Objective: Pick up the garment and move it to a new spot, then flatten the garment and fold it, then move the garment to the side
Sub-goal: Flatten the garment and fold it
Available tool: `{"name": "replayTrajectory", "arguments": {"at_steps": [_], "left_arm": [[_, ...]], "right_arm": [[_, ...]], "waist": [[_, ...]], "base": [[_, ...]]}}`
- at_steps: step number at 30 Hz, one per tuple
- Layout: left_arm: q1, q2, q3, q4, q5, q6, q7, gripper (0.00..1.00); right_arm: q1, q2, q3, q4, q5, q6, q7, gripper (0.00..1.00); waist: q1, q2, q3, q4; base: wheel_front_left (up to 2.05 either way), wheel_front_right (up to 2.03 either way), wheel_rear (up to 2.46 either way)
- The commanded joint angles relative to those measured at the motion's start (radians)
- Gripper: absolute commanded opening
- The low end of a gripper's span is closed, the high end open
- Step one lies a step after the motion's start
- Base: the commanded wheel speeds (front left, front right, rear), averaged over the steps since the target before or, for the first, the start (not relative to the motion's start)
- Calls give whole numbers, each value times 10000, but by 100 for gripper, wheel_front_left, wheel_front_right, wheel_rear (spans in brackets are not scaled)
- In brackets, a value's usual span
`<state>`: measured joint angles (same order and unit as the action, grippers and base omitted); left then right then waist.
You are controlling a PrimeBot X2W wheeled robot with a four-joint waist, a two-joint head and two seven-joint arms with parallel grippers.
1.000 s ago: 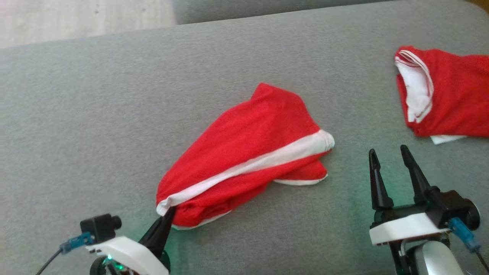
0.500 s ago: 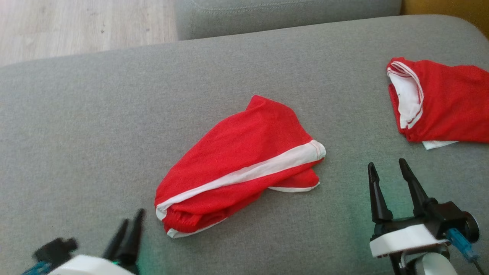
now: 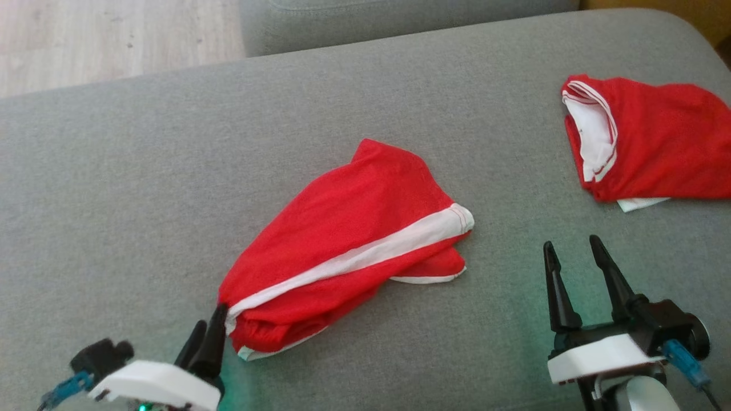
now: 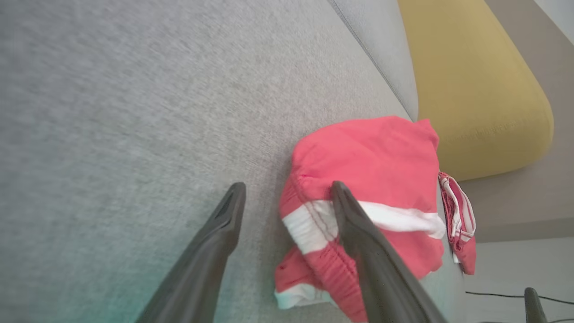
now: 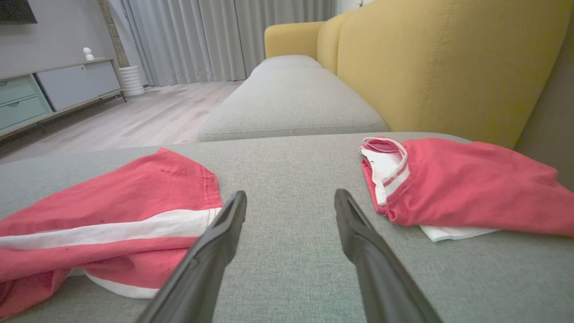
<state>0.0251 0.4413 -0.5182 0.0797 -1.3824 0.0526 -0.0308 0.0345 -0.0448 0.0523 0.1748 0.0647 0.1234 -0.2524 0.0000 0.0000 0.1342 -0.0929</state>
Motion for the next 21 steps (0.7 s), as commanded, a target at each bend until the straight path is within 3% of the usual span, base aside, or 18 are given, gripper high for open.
{"name": "replayTrajectory", "arguments": {"at_steps": [1,9,11,13,14,17,21], "left_arm": [[-616,67,259,-74,128,8,58,100],[-1141,-123,-290,798,421,-84,538,100],[-1195,-149,-310,875,459,-158,510,65],[-1265,-149,-388,860,539,-294,528,15],[-1301,-135,-422,839,606,-338,519,0],[-1435,-76,-480,623,795,-449,472,0],[-1989,169,-288,-53,1260,-164,284,0]], "right_arm": [[-267,-54,231,-300,85,73,-93,100],[-374,-54,211,-295,155,73,-93,100],[-382,-54,209,-300,178,73,-93,100],[-389,-54,198,-307,201,73,-93,100],[-395,-54,194,-306,209,73,-93,100],[-420,-54,195,-297,244,73,-93,100],[-500,-54,263,-286,299,73,-93,100]], "waist": [[0,0,84,-80],[0,0,279,-286],[0,0,311,-318],[0,0,349,-335],[0,0,359,-343],[0,0,365,-387],[0,0,346,-528]], "base": [[0,0,0],[0,0,0],[0,0,0],[0,0,0],[0,0,0],[0,0,0],[0,0,0]]}}
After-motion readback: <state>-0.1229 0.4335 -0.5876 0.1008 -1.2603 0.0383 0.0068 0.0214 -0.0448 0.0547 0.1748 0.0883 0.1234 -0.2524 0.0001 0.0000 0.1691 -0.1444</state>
